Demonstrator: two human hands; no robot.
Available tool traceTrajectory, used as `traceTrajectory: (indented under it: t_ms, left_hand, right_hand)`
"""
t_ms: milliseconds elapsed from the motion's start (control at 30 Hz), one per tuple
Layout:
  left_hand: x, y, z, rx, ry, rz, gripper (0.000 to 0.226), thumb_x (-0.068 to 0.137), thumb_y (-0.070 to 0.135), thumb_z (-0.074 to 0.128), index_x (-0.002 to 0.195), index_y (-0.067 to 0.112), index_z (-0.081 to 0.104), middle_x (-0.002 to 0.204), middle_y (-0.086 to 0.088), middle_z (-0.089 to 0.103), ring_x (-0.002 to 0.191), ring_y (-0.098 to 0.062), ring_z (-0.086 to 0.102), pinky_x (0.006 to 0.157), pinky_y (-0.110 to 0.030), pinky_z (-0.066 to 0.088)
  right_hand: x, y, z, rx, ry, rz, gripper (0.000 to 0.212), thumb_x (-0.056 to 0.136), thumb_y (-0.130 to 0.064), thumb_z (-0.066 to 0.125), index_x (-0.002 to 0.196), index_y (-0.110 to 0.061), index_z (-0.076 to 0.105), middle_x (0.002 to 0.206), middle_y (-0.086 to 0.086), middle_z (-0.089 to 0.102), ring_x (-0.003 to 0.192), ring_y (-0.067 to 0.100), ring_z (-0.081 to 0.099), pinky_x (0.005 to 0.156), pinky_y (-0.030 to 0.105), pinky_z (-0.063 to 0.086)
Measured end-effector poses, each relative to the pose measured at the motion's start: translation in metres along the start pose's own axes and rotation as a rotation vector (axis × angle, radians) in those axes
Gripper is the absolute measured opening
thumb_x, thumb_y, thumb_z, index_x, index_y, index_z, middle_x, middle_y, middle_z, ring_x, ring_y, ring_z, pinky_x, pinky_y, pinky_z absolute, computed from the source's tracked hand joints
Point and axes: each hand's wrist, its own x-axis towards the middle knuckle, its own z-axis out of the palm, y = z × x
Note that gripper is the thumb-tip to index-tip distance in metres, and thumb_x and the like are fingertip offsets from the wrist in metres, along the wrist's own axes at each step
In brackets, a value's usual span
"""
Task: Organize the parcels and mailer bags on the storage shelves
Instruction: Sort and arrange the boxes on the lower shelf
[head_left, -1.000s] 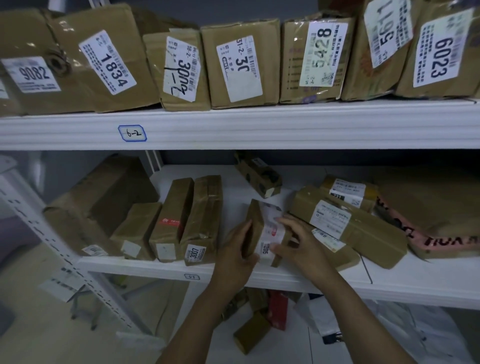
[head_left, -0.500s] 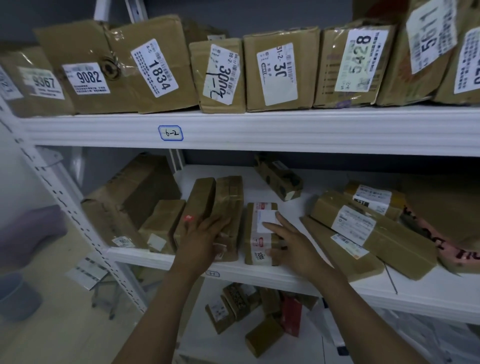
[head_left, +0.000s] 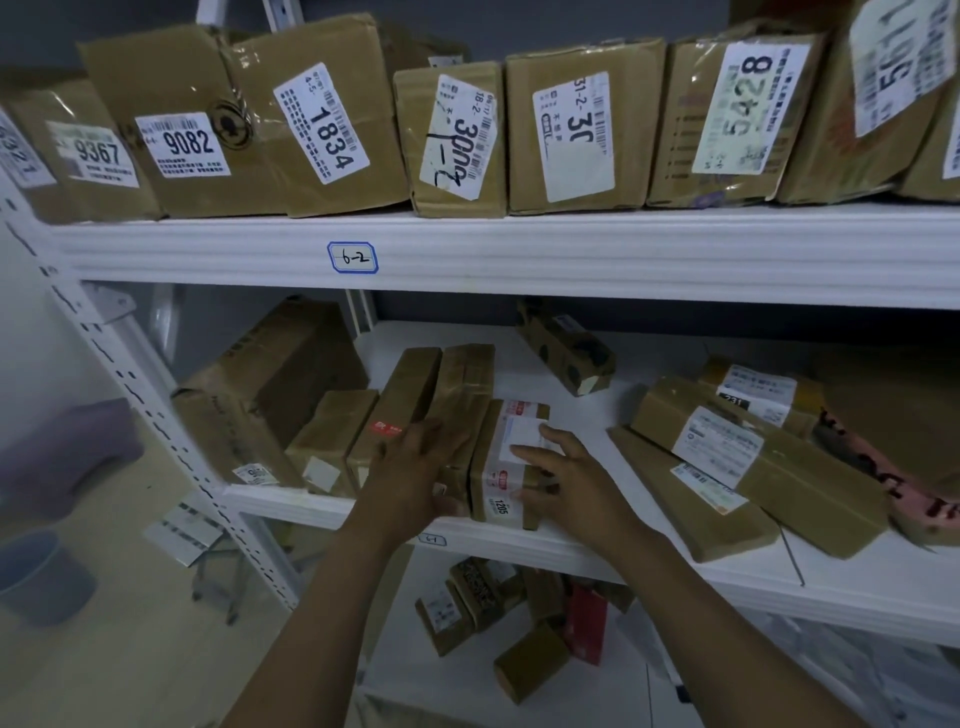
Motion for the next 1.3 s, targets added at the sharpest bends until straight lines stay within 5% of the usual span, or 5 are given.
traceTrajectory:
  t_ms: [300, 600, 733, 1100, 1300]
  left_hand:
    - [0.022, 0.064, -0.014, 0.078, 0.180, 0.069, 0.066, 0.081, 0.056, 0.058, 0.135, 0.018, 0.054, 0.134, -0.014, 0.052, 0.121, -0.037, 0.050, 0.101, -0.049, 0.042]
    - [0.063, 0.160, 0.018, 0.285, -0.063, 0.122, 0.067, 0.093, 0.058, 0.042, 0.150, 0.026, 0.028, 0.160, -0.006, 0.018, 0.147, -0.030, 0.012, 0.119, -0.049, 0.007]
    - [0.057, 0.150, 0.031, 0.348, -0.088, -0.113, 0.085, 0.090, 0.054, 0.051, 0.153, 0.018, 0.009, 0.159, -0.013, 0.009, 0.146, -0.036, 0.008, 0.116, -0.049, 0.019]
    - [0.046, 0.134, 0.031, 0.362, -0.080, -0.074, 0.092, 0.089, 0.042, 0.059, 0.155, 0.017, -0.001, 0.162, -0.005, 0.000, 0.149, -0.027, 0.000, 0.119, -0.042, 0.016]
    - [0.083, 0.163, 0.051, 0.208, 0.230, 0.139, 0.066, 0.074, 0.023, 0.078, 0.132, 0.001, 0.055, 0.135, -0.024, 0.053, 0.125, -0.043, 0.050, 0.102, -0.054, 0.040]
  right_hand:
    - [-0.008, 0.017, -0.068, -0.428, -0.066, 0.050, 0.071, 0.090, -0.055, 0.053, 0.151, -0.031, 0.025, 0.158, 0.001, 0.023, 0.143, 0.021, 0.025, 0.114, 0.031, 0.020]
    - [-0.038, 0.086, -0.139, -0.813, -0.014, 0.214, 0.074, 0.092, -0.057, 0.044, 0.152, -0.028, 0.011, 0.161, 0.004, 0.005, 0.144, 0.037, 0.013, 0.116, 0.047, 0.018]
    - [-0.047, 0.104, -0.137, -0.841, -0.017, 0.167, 0.070, 0.094, -0.062, 0.027, 0.153, -0.028, 0.008, 0.161, 0.001, 0.013, 0.140, 0.033, 0.025, 0.113, 0.044, 0.025]
    - [-0.049, 0.089, -0.101, -0.907, -0.091, 0.264, 0.099, 0.076, -0.080, 0.045, 0.151, -0.039, -0.005, 0.158, 0.013, -0.022, 0.139, 0.054, -0.010, 0.113, 0.065, 0.000]
    - [-0.046, 0.103, -0.121, -0.910, -0.037, 0.308, 0.090, 0.082, -0.077, 0.040, 0.149, -0.043, -0.010, 0.159, 0.015, -0.018, 0.141, 0.053, -0.005, 0.112, 0.064, 0.006]
